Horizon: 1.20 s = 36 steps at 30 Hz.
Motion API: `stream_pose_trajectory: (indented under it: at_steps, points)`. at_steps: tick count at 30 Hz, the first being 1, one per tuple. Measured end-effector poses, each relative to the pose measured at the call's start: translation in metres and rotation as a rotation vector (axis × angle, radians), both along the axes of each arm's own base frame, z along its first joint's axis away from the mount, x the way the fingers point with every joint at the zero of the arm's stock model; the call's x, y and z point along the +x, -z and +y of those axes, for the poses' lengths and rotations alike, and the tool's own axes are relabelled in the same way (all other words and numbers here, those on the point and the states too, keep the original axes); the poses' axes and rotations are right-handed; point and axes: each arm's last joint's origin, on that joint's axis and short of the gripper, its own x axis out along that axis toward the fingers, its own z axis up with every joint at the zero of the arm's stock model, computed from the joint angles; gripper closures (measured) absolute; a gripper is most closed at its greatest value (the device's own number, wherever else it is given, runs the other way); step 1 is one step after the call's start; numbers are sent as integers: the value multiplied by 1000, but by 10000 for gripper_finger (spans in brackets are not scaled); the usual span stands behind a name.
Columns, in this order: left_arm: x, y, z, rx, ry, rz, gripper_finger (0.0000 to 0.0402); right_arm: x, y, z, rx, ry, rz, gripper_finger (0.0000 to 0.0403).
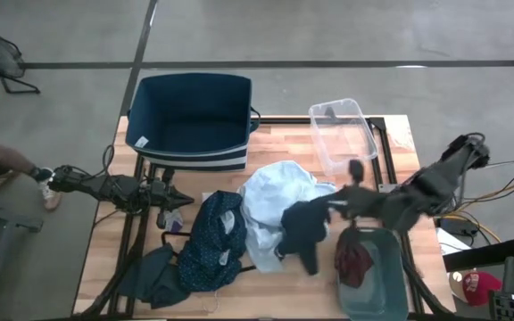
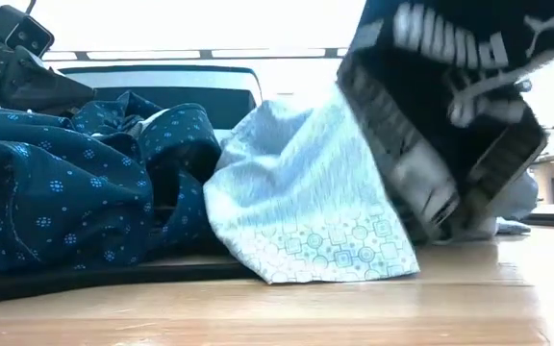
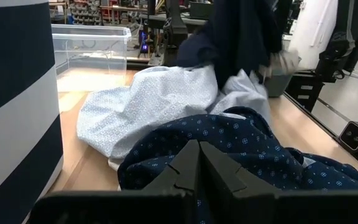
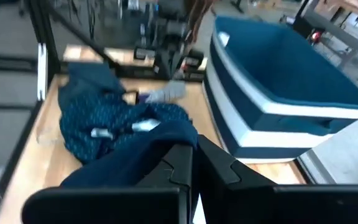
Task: Pick & Place Cloths
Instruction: Put the blue boxer into the green bin
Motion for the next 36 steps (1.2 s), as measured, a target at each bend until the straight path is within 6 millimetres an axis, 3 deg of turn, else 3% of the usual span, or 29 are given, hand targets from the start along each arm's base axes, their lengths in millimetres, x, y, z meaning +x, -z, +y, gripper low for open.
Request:
stream_pose_trajectory:
  at_steps: [7, 14, 22, 28, 36]
  points:
    - [0, 0, 0, 0, 0, 0, 383, -46, -31, -17, 104, -80, -148, 394]
    - [0, 0, 0, 0, 0, 0, 383, -82, -60, -22, 156, -241, -336, 394]
    - [0, 0, 0, 0, 0, 0, 383, -122, -90, -29, 262, -446, -415, 394]
    - [0, 0, 0, 0, 0, 0, 383, -131, -83, -12, 304, -555, -280, 394]
    - [0, 0, 0, 0, 0, 1, 383, -133, -52, 29, 414, -513, 20, 394]
